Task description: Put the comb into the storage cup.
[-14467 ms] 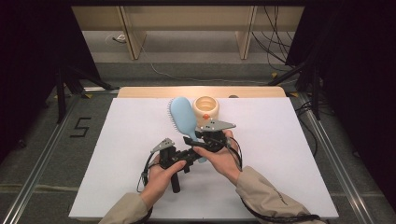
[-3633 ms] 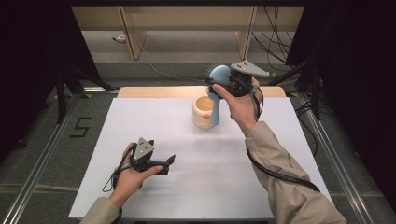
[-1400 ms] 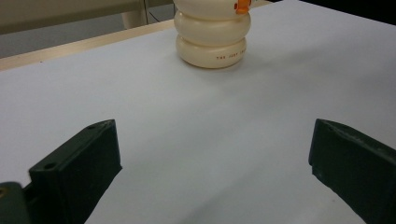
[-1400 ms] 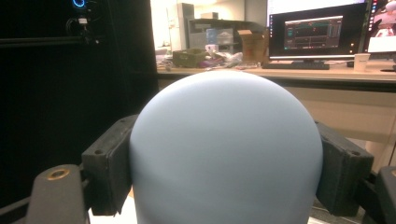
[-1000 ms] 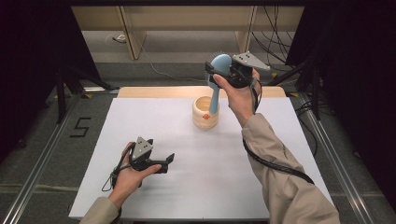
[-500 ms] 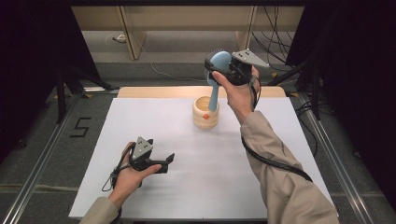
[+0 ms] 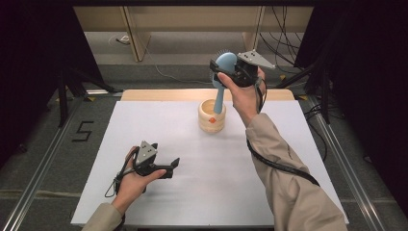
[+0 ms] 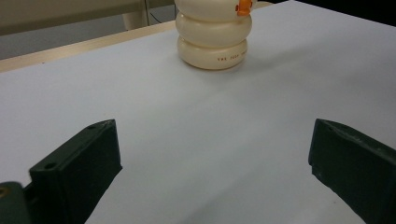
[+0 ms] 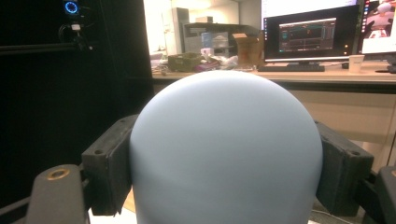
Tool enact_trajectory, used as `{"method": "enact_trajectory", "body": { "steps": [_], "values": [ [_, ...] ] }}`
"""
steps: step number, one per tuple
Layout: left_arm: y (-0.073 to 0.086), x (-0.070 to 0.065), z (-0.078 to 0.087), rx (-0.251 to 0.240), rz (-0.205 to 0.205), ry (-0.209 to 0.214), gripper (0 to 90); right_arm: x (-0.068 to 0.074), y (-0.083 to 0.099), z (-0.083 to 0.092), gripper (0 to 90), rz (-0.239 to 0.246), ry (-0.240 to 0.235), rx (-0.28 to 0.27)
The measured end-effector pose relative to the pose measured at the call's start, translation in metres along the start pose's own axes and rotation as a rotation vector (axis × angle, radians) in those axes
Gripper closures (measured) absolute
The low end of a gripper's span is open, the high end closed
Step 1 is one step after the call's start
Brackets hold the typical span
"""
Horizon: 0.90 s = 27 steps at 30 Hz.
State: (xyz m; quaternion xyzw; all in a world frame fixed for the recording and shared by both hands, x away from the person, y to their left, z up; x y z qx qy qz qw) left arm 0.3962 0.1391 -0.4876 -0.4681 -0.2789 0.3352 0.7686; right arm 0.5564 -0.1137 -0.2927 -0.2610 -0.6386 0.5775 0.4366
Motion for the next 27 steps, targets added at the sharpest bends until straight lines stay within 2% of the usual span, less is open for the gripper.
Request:
{"method": "enact_trajectory", "body": {
  "steps": [27],
  "values": [
    [-0.0002, 0.0006, 0.0002, -0.002, 0.0, -0.002, 1.8, -0.0096, 0.0016, -0.0069, 20.8, -0.006, 0.028, -0.006]
  ]
}}
Point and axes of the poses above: each handheld gripper's, and its own axes: z roughly backward along the jaws, y roughly out of its underside, x roughly to its left, the point moved 4 cm from there along -z, roughly forward along the jaws, and after that the axes turned 10 degrees about -z, right-handed, at the moved point
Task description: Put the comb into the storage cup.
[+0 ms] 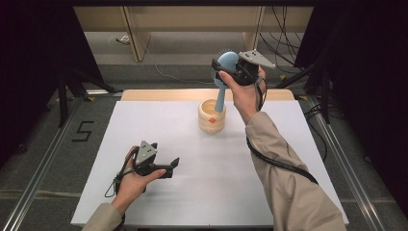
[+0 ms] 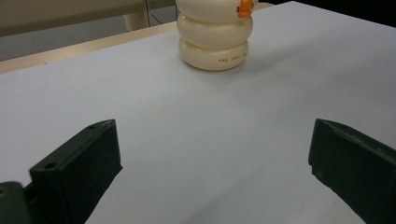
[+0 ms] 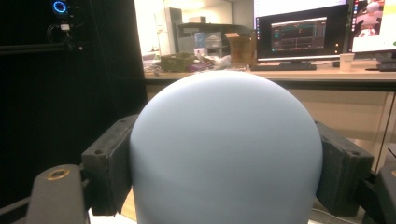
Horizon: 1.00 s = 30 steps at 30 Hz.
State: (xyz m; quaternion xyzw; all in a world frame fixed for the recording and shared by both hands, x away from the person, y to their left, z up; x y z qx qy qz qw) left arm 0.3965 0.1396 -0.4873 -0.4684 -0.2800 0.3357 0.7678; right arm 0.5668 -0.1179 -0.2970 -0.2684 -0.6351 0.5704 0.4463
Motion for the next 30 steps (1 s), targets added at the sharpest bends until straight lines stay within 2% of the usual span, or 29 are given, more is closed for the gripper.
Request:
{"method": "enact_trajectory", "body": {
  "steps": [30],
  "values": [
    [-0.001, 0.0, 0.0, -0.001, 0.0, 0.002, 1.7, 0.003, 0.007, -0.011, 20.8, 0.008, -0.009, -0.015]
  ]
}}
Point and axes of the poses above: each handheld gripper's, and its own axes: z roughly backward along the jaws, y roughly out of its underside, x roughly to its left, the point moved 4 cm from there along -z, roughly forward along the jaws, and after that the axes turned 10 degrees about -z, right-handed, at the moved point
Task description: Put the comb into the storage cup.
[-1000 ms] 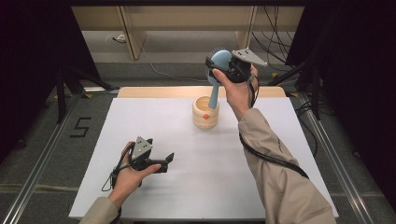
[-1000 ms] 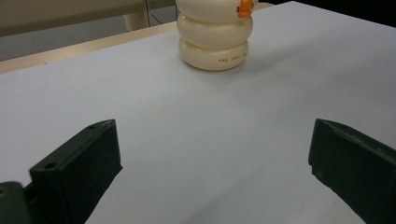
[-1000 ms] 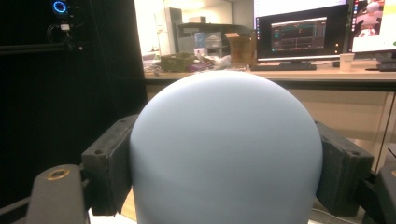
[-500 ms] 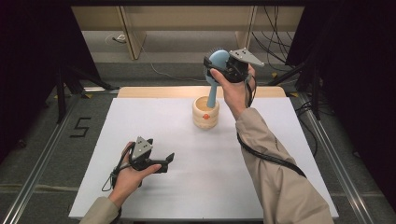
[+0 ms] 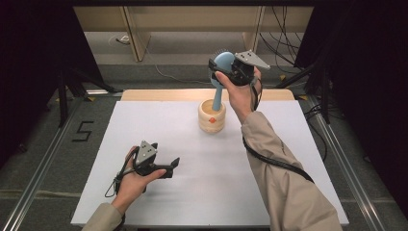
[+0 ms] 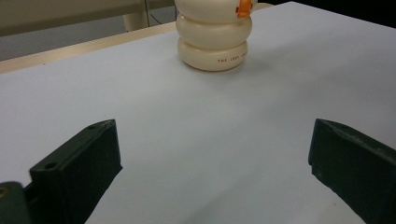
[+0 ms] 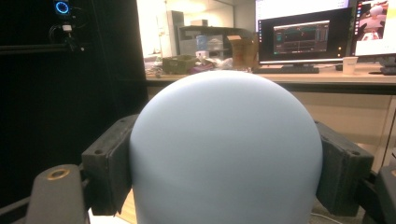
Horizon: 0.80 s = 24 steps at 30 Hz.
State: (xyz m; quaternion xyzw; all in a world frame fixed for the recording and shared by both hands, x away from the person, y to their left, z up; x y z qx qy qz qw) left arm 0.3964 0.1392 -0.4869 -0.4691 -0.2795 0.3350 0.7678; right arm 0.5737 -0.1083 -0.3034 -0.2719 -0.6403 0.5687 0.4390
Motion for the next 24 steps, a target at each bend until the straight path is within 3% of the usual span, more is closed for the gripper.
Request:
{"method": "enact_trajectory", "body": {
  "steps": [24],
  "values": [
    [0.0003, 0.0, -0.0004, -0.001, 0.001, 0.0, 1.8, -0.0007, 0.0085, -0.0061, 20.7, 0.01, 0.001, 0.011]
  ]
}}
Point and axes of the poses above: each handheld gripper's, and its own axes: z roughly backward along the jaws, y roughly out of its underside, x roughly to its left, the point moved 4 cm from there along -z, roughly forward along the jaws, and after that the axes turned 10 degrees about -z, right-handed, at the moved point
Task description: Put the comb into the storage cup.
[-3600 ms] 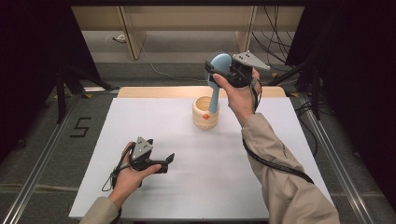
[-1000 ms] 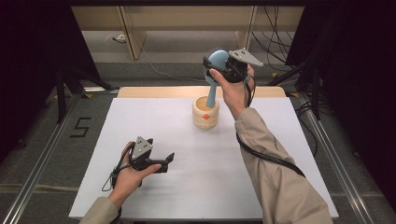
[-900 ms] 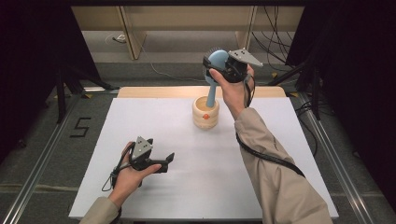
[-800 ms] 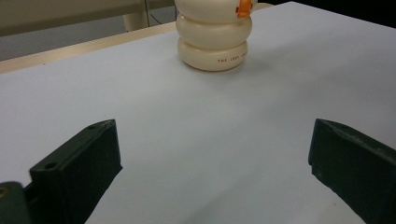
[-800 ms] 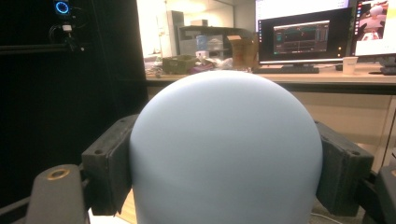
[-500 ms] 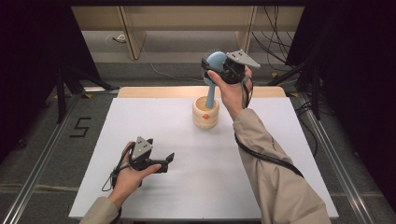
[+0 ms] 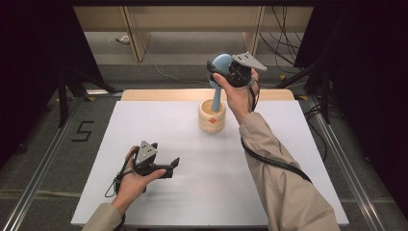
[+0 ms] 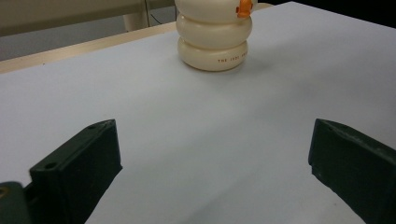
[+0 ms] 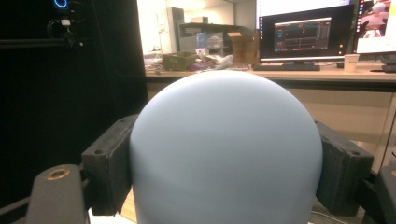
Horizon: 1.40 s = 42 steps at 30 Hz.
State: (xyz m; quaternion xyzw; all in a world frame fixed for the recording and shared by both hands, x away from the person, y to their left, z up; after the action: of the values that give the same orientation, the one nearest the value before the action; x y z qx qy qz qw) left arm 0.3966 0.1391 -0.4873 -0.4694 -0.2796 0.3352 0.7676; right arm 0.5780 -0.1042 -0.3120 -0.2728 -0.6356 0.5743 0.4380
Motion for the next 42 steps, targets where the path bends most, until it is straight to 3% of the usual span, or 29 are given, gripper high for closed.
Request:
{"method": "enact_trajectory", "body": {
  "steps": [42],
  "values": [
    [0.0, 0.001, 0.0, -0.001, 0.001, 0.0, 1.8, -0.001, 0.011, -0.01, 20.7, 0.029, 0.002, -0.017]
  ]
}}
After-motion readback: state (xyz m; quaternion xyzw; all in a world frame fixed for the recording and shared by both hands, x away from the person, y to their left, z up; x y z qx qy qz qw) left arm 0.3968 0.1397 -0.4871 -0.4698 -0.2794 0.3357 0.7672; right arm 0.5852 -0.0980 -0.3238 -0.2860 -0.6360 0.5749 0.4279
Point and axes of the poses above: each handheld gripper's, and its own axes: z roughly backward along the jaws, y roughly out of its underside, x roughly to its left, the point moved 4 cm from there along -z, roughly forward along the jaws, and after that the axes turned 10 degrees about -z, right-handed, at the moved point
